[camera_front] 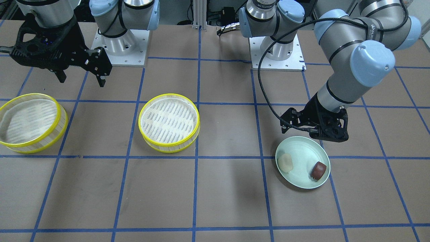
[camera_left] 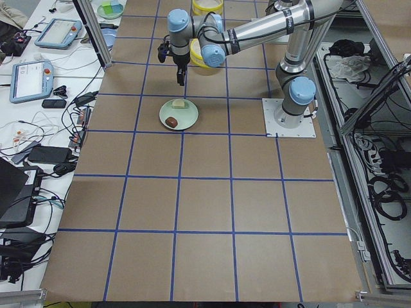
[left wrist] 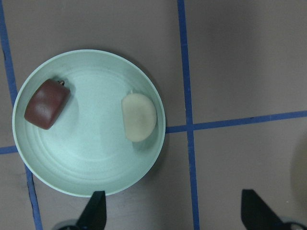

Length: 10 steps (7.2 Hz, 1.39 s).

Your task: Stack buns with steamer

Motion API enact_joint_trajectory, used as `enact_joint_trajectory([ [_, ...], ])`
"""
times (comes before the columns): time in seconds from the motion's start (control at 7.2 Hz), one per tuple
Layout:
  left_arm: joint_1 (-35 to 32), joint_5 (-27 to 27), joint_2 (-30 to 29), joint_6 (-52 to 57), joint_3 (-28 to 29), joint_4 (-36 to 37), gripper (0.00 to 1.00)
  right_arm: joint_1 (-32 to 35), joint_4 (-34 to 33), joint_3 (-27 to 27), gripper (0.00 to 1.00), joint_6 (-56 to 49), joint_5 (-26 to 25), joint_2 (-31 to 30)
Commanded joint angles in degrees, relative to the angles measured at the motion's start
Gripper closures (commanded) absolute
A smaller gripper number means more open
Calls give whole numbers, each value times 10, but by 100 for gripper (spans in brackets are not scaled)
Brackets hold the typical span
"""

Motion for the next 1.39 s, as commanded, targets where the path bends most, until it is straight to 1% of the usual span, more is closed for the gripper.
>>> enact_joint_trajectory([
  [0.0, 0, -4, -52, 0, -1, 28, 1, -1, -1, 0, 0, -10, 2, 0],
  [0.14, 0, -4, -69, 4, -1, 36, 2, -1, -1, 0, 0, -10, 3, -1],
  [0.42, 4, -2, -100, 46, 0, 44, 4, -1, 3, 1, 0, -10, 2, -1],
  [0.56, 8, -4, -116, 48, 0, 45, 10, -1, 5, 1, 0, -10, 0, -1],
  [0.69, 11, -4, -128, 54, 0, 46, 10, -1, 5, 1, 0, -10, 1, -1],
  [0.97, 11, -4, -143, 55, 0, 46, 17, -1, 5, 2, 0, -13, 1, -1],
  [1.11, 11, -4, -153, 57, 2, 47, 22, -1, 5, 2, 0, -13, 1, -1],
  [1.25, 11, -3, -159, 57, 7, 47, 44, -2, 10, 3, 0, -14, 2, -1],
])
